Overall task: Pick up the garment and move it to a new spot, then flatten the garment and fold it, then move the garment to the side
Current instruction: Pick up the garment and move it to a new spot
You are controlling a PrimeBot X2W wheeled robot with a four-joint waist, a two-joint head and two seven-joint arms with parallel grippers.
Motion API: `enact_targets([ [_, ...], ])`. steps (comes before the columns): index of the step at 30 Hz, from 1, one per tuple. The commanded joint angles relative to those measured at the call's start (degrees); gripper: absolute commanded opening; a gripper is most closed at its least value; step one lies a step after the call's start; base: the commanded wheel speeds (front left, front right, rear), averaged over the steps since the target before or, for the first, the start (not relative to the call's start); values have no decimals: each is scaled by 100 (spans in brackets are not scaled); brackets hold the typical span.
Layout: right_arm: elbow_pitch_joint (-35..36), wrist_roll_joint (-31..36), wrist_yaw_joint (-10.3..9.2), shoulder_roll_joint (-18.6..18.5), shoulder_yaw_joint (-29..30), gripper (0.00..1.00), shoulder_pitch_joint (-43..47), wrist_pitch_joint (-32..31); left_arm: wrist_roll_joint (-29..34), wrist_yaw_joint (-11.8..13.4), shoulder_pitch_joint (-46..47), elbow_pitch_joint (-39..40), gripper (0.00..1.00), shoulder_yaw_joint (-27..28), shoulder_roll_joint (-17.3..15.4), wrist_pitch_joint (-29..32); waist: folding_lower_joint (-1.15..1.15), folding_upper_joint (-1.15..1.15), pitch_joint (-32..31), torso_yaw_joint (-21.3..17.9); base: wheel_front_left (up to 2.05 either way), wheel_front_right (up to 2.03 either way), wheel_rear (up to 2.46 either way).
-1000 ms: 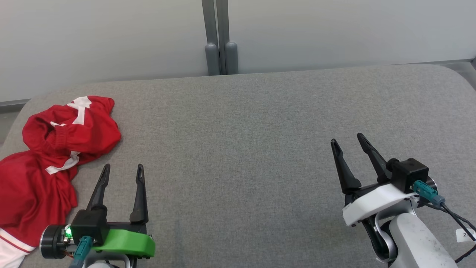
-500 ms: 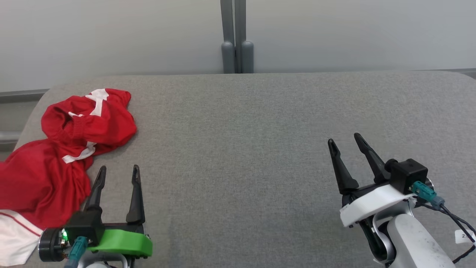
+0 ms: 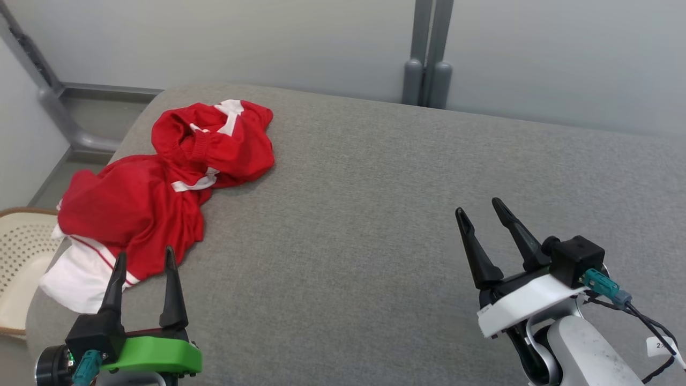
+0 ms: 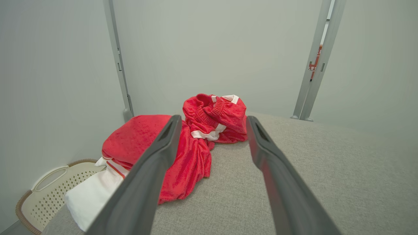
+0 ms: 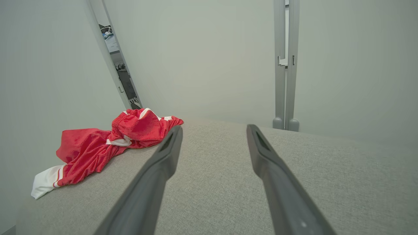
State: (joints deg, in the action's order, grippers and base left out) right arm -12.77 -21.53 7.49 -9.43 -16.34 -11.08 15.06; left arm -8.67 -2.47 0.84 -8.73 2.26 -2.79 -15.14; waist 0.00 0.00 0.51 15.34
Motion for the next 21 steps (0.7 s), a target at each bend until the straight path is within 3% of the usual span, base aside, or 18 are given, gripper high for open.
enact_targets([
  [1,47,-25,0,2,-15,100,39,16,-86,51,-54,7,100,51,-20,-2,0,0,-14,500,0,0,0],
  [7,159,-38,0,16,-66,100,100,15,-187,96,-144,-88,100,165,-19,-2,0,0,-50,821,0,0,0],
  [13,239,2,0,13,-97,100,83,15,-348,86,-65,-271,100,203,-19,-2,0,0,-24,858,0,0,0],
  [17,298,6,0,-22,-137,100,9,15,-573,-89,145,-486,100,130,-18,48,0,0,70,769,0,0,0],
  [21,392,43,0,-100,-145,100,-114,15,-813,-272,619,-516,100,70,-245,514,0,0,284,584,0,0,0],
])
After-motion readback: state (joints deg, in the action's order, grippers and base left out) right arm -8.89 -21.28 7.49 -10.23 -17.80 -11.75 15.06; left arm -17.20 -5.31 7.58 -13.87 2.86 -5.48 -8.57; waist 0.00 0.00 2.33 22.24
